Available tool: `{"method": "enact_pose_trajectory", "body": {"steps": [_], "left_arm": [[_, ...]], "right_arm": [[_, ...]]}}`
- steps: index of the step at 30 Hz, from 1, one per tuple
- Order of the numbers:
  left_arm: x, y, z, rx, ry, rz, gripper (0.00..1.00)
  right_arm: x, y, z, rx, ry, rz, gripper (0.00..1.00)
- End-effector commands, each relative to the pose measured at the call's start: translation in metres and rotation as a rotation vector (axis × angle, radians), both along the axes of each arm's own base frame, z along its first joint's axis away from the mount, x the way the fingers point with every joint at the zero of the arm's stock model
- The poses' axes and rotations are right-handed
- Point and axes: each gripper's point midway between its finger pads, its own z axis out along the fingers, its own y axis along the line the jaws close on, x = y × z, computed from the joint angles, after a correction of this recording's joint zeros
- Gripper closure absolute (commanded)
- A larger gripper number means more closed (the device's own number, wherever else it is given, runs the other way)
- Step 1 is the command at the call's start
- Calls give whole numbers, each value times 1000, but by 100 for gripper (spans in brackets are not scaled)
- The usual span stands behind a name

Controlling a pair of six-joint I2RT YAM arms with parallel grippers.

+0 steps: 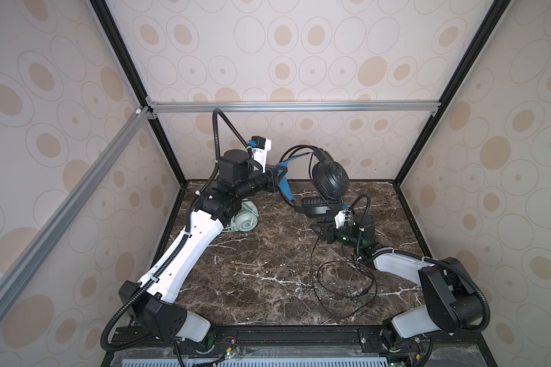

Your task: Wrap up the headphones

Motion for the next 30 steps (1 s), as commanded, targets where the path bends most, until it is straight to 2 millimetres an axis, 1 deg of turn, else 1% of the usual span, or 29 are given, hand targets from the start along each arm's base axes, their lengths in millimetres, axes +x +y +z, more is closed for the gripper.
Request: {"method": "enact_pose_trajectory", "body": {"steps": [1, 3, 5, 7, 10, 11, 16, 21, 24, 28, 30], "left_arm": [[-10, 6, 49, -112, -92, -6, 100], [-8, 7, 49, -122, -88, 3, 100], [-6, 8, 50, -134, -81, 15, 100], [-1, 12, 48, -151, -66, 51, 100], [12, 20, 41, -195, -23, 129, 100], [15, 22, 39, -213, -12, 151, 100], [28, 31, 28, -308, 41, 239, 100], [42, 45, 13, -323, 94, 352, 100], [52, 53, 4, -331, 130, 405, 100], [65, 56, -7, -342, 164, 454, 100], [70, 56, -11, -342, 176, 471, 100]], "right_arm": [[3, 4, 2, 43, -5, -12, 54], [2, 5, -2, 40, 4, -13, 62], [0, 5, -4, 40, 8, -7, 78], [-3, 7, -6, 23, 15, 3, 88], [-8, 12, -13, -46, 23, 12, 99], [-10, 14, -16, -70, 27, 15, 100], [-20, 18, -24, -199, 20, -11, 100], [-34, 23, -22, -282, -2, -12, 100], [-47, 27, -20, -338, -14, 7, 100], [-67, 34, -20, -429, -41, 51, 100], [-74, 35, -17, -463, -59, 61, 100]]}}
